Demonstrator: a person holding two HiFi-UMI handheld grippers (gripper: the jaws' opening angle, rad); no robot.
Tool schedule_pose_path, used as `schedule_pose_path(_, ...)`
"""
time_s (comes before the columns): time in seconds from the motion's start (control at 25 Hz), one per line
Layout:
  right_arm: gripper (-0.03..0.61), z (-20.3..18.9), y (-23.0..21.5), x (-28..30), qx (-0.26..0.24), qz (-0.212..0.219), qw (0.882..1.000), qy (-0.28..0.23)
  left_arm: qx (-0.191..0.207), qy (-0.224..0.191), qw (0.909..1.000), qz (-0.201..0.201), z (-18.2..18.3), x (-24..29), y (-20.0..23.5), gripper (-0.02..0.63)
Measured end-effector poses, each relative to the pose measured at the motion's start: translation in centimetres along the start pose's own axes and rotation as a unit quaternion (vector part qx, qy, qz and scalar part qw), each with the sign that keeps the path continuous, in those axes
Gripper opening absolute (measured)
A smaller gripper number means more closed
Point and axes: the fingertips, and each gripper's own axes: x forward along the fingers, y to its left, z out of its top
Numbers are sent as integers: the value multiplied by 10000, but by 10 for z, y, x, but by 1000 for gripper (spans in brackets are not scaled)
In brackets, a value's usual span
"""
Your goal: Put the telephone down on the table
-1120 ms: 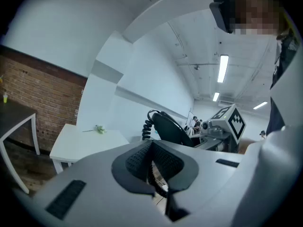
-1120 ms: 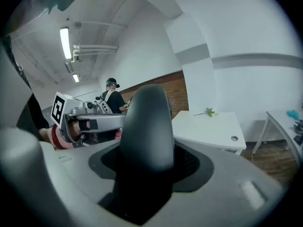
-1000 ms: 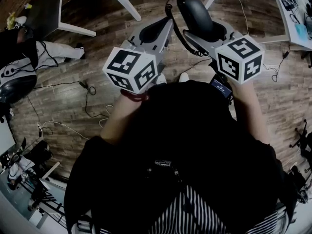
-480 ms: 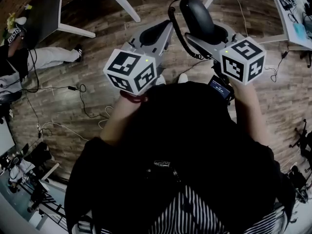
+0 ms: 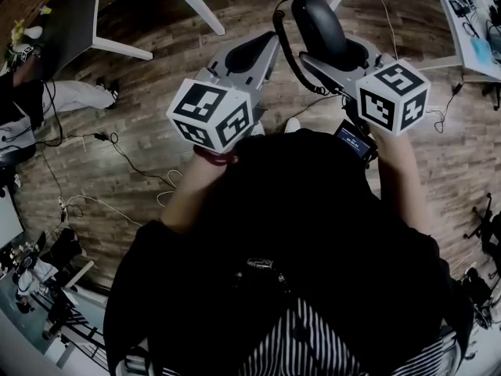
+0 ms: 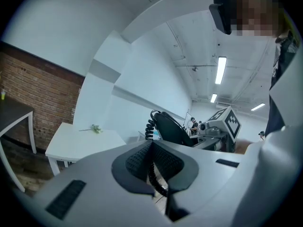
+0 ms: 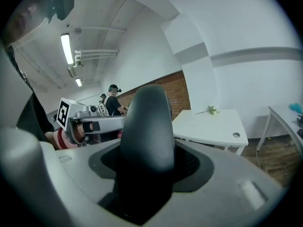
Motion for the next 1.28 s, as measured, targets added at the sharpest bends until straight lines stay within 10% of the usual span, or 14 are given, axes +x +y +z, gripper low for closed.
schedule_pose_path(1.28, 276, -25, -56, -49, 257, 156, 9993, -237, 122, 145, 9998, 26, -5, 61, -38, 6)
